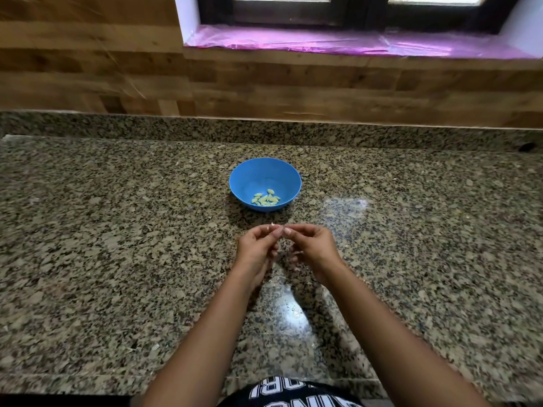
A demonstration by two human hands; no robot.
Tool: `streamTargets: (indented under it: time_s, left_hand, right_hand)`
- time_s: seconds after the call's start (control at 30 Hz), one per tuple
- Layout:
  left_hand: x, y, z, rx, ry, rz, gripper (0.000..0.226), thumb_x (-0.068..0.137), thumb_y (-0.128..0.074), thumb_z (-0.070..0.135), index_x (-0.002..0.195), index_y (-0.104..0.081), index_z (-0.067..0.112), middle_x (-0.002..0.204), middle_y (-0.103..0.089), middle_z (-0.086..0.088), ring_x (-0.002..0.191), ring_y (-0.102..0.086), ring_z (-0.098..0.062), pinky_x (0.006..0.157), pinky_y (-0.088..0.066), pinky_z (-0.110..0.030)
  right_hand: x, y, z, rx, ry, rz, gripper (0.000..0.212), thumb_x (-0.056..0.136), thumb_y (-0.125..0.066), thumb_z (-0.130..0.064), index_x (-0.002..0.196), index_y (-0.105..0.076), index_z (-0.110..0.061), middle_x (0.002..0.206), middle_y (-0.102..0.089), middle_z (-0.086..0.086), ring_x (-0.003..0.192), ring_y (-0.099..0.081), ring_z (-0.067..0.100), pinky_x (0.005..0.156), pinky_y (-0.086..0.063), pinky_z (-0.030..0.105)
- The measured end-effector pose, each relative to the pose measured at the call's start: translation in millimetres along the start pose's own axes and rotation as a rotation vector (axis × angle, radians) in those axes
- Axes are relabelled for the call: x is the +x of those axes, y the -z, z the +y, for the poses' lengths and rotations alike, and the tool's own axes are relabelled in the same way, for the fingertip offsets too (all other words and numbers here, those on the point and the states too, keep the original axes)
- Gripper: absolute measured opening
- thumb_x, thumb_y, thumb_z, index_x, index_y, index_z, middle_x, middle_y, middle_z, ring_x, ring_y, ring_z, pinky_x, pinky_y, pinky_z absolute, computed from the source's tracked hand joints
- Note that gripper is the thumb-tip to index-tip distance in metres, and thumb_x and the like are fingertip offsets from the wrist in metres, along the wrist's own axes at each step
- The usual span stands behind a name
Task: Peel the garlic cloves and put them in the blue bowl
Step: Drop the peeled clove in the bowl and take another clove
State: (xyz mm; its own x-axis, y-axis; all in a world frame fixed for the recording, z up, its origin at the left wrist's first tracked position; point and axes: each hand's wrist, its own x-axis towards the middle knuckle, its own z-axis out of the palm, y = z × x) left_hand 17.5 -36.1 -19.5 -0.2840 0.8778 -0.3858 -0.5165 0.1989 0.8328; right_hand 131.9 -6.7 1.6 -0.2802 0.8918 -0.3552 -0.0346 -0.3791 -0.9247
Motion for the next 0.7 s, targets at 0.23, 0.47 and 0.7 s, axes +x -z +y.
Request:
streamTargets:
  time_s: [0.23, 0.47, 0.7]
  left_hand:
    - [-8.2, -12.8, -10.1, -0.105, 0.05, -0.057, 0.007, 0.089, -0.059, 0.005, 0.088, -0.059, 0.012, 0.067, -0.062, 0.001, 0.039, -0.042, -0.004, 0.036, -0.034, -0.016]
    - [-10.6, 24.5, -35.7, 1.147, -0.44, -0.059, 0.022, 0.093, -0.053, 0.02, 0.112, -0.063, 0.019, 0.116, -0.054, 0.002, 0.103, -0.051, -0.013, 0.086, -0.044, -0.023]
    - [-13.7, 40.8, -64.3, 1.55, -0.648, -0.143, 0.042, 0.098, -0.038, 0.04, 0.136, -0.046, 0.026, 0.145, -0.041, 0.006, 0.136, -0.03, -0.014, 0.112, -0.018, -0.036]
  right_hand:
    - [-12.7, 1.5, -3.0, 0.326, -0.177, 0.035, 0.007, 0.088, -0.057, -0.001, 0.085, -0.063, 0.001, 0.056, -0.062, 0.003, 0.043, -0.049, 0.007, 0.039, -0.042, 0.017]
    - [-12.6, 28.3, -0.1, -0.607, 0.011, 0.085, 0.001, 0.083, -0.065, -0.002, 0.083, -0.065, -0.003, 0.078, -0.065, 0.01, 0.06, -0.059, 0.016, 0.057, -0.054, 0.029]
    - [6.5, 14.2, -4.8, -1.319, 0.033, -0.069, 0.014, 0.08, -0.064, 0.002, 0.09, -0.072, -0.002, 0.093, -0.07, 0.014, 0.077, -0.063, 0.019, 0.073, -0.055, 0.03]
